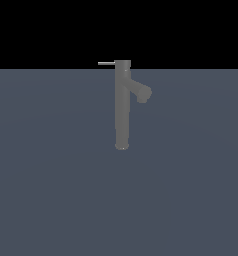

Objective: Turn on the faucet by rotating a designated handle.

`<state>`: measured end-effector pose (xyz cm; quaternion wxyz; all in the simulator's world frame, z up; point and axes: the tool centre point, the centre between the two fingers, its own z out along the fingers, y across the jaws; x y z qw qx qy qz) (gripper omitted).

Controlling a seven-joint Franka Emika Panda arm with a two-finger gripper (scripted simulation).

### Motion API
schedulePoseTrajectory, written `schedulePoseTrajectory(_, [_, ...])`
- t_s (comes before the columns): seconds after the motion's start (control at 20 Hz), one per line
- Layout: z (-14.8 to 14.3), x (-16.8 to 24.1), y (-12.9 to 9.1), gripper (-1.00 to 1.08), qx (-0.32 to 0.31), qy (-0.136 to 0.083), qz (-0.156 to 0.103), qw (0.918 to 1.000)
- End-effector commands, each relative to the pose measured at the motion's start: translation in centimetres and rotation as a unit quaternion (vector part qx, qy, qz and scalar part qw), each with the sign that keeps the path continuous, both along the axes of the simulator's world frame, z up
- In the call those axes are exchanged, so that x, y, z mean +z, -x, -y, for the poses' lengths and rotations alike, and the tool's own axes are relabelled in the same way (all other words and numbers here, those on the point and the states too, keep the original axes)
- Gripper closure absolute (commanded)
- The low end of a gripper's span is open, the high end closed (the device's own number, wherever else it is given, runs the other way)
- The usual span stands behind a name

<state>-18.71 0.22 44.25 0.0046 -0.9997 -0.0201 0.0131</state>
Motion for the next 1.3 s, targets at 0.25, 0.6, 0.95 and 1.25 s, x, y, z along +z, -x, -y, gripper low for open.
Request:
schedulePoseTrajectory(0.25, [-0.8, -3.8, -5.8, 1.08, 0.015, 0.001, 0.003, 0.9999])
schedulePoseTrajectory(0.6, [-1.6, -7.2, -11.1, 1.08, 0.029, 0.001, 0.006, 0.9996])
schedulePoseTrajectory(0.95, [-2.6, -10.4, -16.4, 1.08, 0.042, 0.002, 0.009, 0.9991])
schedulePoseTrajectory(1.25, [-3.3, -12.5, -20.1, 1.08, 0.051, 0.003, 0.011, 0.9986])
